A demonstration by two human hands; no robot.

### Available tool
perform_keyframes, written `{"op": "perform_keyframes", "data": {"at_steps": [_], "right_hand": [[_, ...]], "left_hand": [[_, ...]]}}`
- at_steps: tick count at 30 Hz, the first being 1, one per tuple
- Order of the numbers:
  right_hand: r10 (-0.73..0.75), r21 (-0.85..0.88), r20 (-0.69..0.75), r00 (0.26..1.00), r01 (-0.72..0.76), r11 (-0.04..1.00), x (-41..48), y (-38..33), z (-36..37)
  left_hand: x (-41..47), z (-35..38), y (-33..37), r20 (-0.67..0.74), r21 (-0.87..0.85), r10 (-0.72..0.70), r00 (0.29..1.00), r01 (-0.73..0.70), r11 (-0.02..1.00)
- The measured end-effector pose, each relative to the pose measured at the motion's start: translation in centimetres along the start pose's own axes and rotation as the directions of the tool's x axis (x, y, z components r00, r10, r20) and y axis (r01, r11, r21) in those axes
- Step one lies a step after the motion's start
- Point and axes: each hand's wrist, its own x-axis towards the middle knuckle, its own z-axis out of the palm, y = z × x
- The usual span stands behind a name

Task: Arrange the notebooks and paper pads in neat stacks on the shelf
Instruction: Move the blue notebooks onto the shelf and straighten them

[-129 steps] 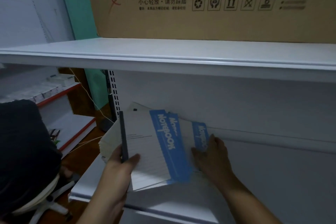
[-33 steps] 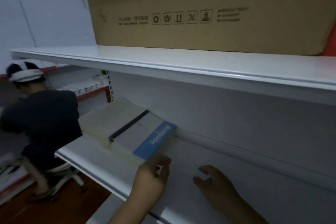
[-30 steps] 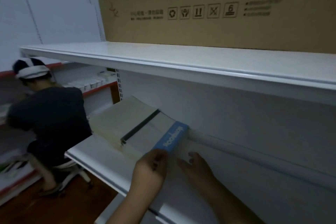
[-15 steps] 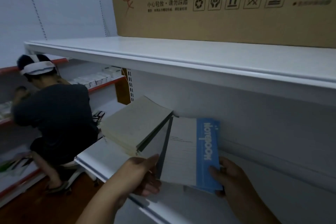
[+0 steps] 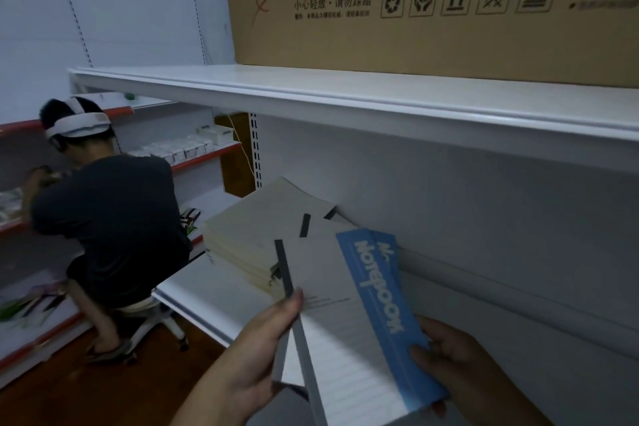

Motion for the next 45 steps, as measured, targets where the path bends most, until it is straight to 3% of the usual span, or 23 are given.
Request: {"op": "perform_keyframes", "data": {"at_steps": [3, 6, 9, 11, 15, 18, 22, 25, 26, 28, 30, 32, 35, 37, 40, 45], "right_hand": [[-0.011, -0.023, -0.215, 0.977, 0.006, 1.0, -0.5, -0.1, -2.0], [0.033, 0.053, -0.437, 0.899, -0.011, 0.999, -1.3, -1.3, -4.0], [-0.027, -0.043, -0.37, 0.929, 0.012, 0.999, -1.3, -1.5, -2.2], [-0.084, -0.213, -0.289, 0.954, 0.021, 0.977, -0.5, -0.5, 0.2], [-0.172, -0.445, -0.176, 0.969, 0.078, 0.892, 1.9, 0.3, 3.6], [-0.236, -0.508, -0.324, 0.916, 0.042, 0.86, 5.3, 0.7, 4.0], [-0.017, -0.52, -0.354, 0.935, -0.181, 0.835, 9.0, 2.8, 3.3], [-0.003, -0.553, -0.332, 0.943, -0.192, 0.811, 8.0, 3.0, 1.7], [-0.014, -0.48, -0.328, 0.945, -0.154, 0.863, 7.5, 2.8, 0.9], [0.019, -0.162, -0.369, 0.929, -0.084, 0.983, 6.1, 1.7, -0.8], [0.025, 0.127, -0.408, 0.913, 0.029, 0.991, 4.2, 0.2, -1.7], [0.013, 0.2, -0.375, 0.927, 0.067, 0.977, 2.9, -0.8, -0.9], [-0.026, -0.052, -0.259, 0.966, 0.013, 0.999, 2.9, -1.1, 3.1], [-0.08, -0.282, -0.193, 0.978, 0.023, 0.959, 4.2, -0.5, 5.1], [-0.157, -0.614, -0.349, 0.924, -0.1, 0.783, 7.1, 0.7, 4.7], [0.081, -0.519, -0.378, 0.922, -0.284, 0.806, 8.9, 2.5, 3.0]], "left_hand": [[0.2, -0.8, -0.9, -0.022, 0.091, 0.074, 0.997, -0.072, 0.993], [0.2, -1.7, -0.9, -0.072, 0.131, 0.161, 0.984, -0.15, 0.98], [0.2, -1.4, -0.9, -0.068, 0.113, 0.209, 0.976, -0.201, 0.973], [0.2, -0.8, -1.2, -0.055, 0.15, 0.225, 0.973, -0.214, 0.965], [-0.6, -1.5, -0.5, -0.148, 0.162, 0.243, 0.959, -0.219, 0.962], [-1.3, -3.0, 0.6, -0.234, 0.161, 0.268, 0.935, -0.235, 0.959], [-1.6, -3.5, 1.4, -0.329, 0.241, 0.361, 0.873, -0.292, 0.926], [-1.8, -3.9, 2.1, -0.366, 0.291, 0.395, 0.843, -0.3, 0.909], [-1.9, -4.2, 2.4, -0.377, 0.307, 0.401, 0.835, -0.296, 0.905], [-1.9, -5.1, 2.8, -0.395, 0.326, 0.405, 0.825, -0.286, 0.901], [-1.7, -5.7, 2.9, -0.39, 0.35, 0.404, 0.828, -0.273, 0.896], [-1.6, -5.5, 2.7, -0.357, 0.363, 0.384, 0.852, -0.252, 0.897], [-1.0, -4.1, 2.0, -0.284, 0.364, 0.34, 0.897, -0.227, 0.903], [-0.7, -3.2, 1.7, -0.266, 0.342, 0.318, 0.91, -0.219, 0.914], [-0.7, -3.0, 2.0, -0.301, 0.327, 0.334, 0.893, -0.232, 0.916], [-0.3, -3.0, 2.3, -0.302, 0.302, 0.342, 0.89, -0.251, 0.92]]}}
